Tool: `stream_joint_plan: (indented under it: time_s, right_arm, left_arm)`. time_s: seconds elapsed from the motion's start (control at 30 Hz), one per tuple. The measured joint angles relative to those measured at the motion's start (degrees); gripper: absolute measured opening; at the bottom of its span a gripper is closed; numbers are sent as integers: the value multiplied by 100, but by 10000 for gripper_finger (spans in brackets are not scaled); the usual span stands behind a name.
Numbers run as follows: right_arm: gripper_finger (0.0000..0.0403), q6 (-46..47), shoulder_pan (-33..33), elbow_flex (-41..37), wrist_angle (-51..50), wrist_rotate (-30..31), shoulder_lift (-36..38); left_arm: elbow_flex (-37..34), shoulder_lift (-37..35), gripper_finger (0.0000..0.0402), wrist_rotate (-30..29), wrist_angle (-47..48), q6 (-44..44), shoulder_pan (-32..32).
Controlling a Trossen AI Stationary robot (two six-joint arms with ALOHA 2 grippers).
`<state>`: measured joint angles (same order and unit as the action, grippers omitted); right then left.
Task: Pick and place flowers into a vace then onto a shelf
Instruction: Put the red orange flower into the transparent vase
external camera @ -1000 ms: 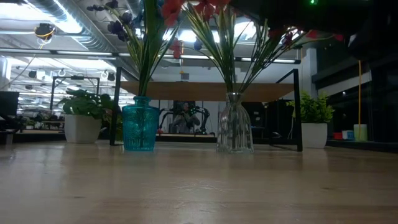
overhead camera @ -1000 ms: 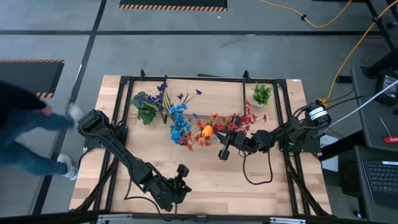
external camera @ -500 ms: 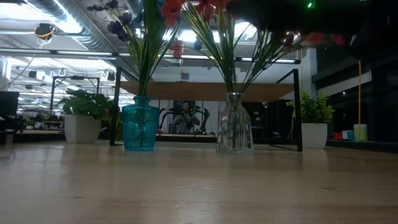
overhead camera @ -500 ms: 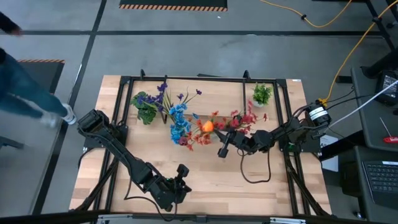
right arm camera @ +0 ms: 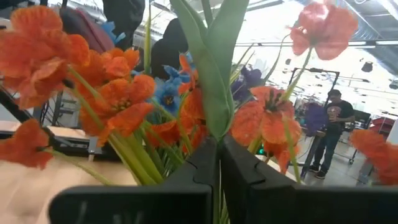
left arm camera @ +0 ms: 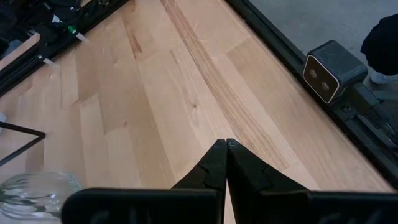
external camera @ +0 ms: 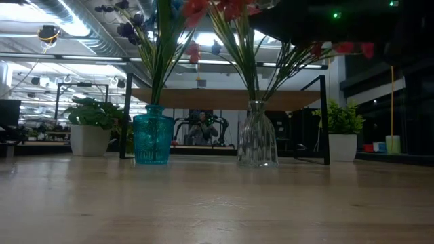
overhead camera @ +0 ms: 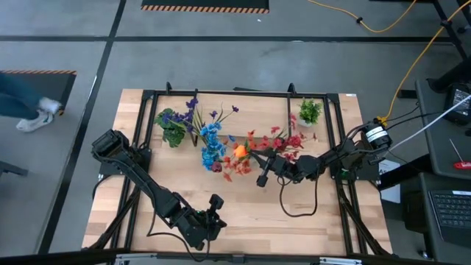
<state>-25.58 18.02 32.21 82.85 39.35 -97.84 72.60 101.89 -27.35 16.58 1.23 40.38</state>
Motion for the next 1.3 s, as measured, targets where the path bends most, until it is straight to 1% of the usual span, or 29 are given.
stream_joint_plan:
  time_s: [0.13, 0.3, 0.47, 0.57, 0.67, 0.97, 1.03, 1.1, 1.17, 1.3]
  right_arm:
    - [38, 1, -2, 0, -4, 5, -2]
    - [78, -20, 91, 0, -2, 77, -2]
    - [121, -24, 305, 0, 4, 772, 13]
    - [137, -37, 389, 0, 0, 898, 13]
    - [144, -111, 422, 0, 0, 1045, 15]
    - [145, -306, 426, 0, -2, 1117, 17]
    - [140, -312, 426, 0, -3, 1116, 20]
    - [128, -321, 426, 0, -3, 1115, 20]
    - [106, -321, 426, 0, -6, 1115, 22]
    - [45, -323, 426, 0, -44, 1113, 22]
  left_arm:
    - [0, 0, 3, 0, 0, 0, 0]
    - [0, 0, 3, 0, 0, -2, 0]
    - [0, 0, 3, 0, 0, 0, 0]
    - [0, 0, 3, 0, 0, 0, 0]
    - [0, 0, 3, 0, 0, 0, 0]
    - [0, 0, 3, 0, 0, -59, 7]
    - [0, 0, 3, 0, 0, -55, 7]
    - [0, 0, 3, 0, 0, -55, 7]
    - [0, 0, 3, 0, 0, -52, 7]
    - [0, 0, 3, 0, 0, -50, 7]
